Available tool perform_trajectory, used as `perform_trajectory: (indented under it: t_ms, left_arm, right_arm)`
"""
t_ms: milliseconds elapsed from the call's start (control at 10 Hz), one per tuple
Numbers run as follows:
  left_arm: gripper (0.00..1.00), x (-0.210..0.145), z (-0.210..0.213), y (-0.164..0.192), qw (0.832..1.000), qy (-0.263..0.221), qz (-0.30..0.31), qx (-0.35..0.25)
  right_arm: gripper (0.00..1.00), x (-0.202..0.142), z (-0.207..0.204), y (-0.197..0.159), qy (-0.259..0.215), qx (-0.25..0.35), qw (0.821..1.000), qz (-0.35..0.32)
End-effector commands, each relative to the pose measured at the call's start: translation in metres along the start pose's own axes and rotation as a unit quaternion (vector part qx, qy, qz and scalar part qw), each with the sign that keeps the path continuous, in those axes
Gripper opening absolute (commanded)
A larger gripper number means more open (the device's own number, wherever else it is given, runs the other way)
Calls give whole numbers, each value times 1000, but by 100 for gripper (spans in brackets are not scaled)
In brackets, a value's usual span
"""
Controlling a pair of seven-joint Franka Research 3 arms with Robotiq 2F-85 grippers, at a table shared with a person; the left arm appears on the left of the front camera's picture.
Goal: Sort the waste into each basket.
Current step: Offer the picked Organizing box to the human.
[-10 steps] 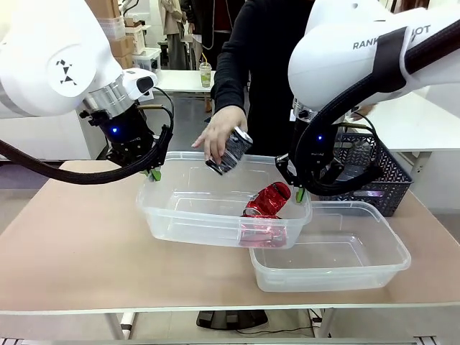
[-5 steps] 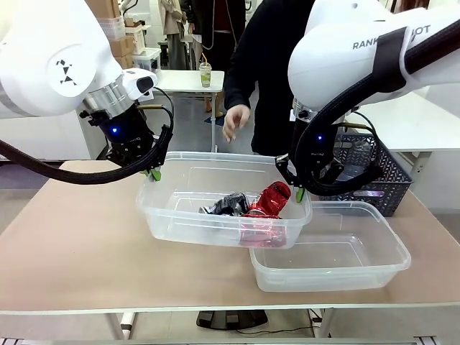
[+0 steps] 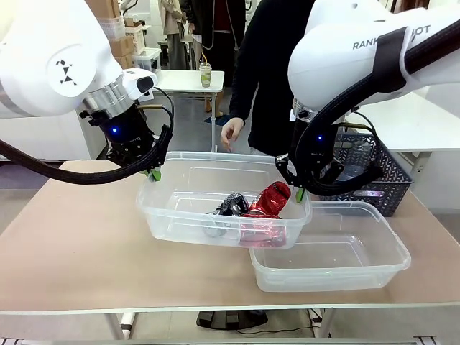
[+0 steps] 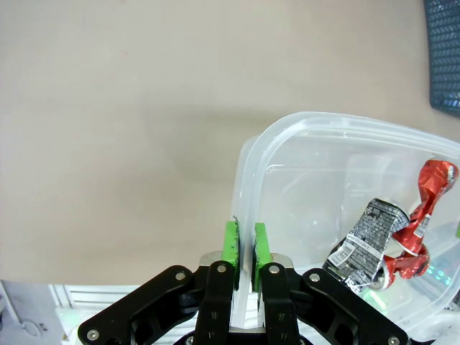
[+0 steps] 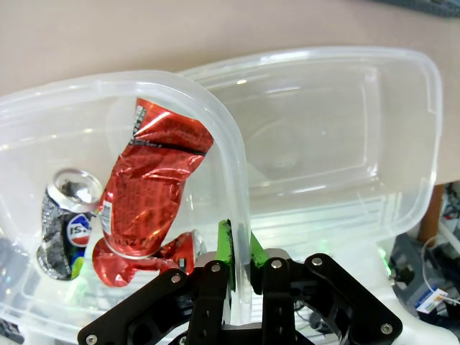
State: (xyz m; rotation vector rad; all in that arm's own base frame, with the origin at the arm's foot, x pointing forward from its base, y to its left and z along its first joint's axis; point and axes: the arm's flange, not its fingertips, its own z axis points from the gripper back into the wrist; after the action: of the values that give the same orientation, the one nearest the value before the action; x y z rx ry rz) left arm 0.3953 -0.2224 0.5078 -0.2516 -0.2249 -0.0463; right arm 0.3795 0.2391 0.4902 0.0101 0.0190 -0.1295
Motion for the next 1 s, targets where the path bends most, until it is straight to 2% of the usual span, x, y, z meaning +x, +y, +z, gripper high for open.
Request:
perform_trajectory:
  t_ms: [0,200,400,500,600,700,800,900]
  left_arm:
    - [10,0,3,-3,1000,-5,7,0]
    - [10,0,0,0,1000,0,0,0]
    - [10,75,-10,-22,1000,-22,10,2]
    - [10,104,-15,-26,998,-47,40,19]
    - [10,124,-21,-24,997,-52,59,7]
    - [10,136,-28,-22,996,-44,77,1]
    - [10,147,-36,-18,995,-41,94,-1]
    - [10,151,-43,-15,993,-17,118,-8]
  right_arm:
    - [6,0,3,-1,1,-6,1000,3]
    - [6,0,0,0,0,0,1000,0]
    - [6,78,20,14,-6,-25,999,23]
    - [6,109,29,16,-7,-32,999,2]
    - [6,133,31,16,-6,-41,999,-21]
    - [6,150,28,18,7,-28,999,-23]
    - [6,161,21,19,3,-19,999,-29]
    - [6,162,15,20,-9,-5,999,-37]
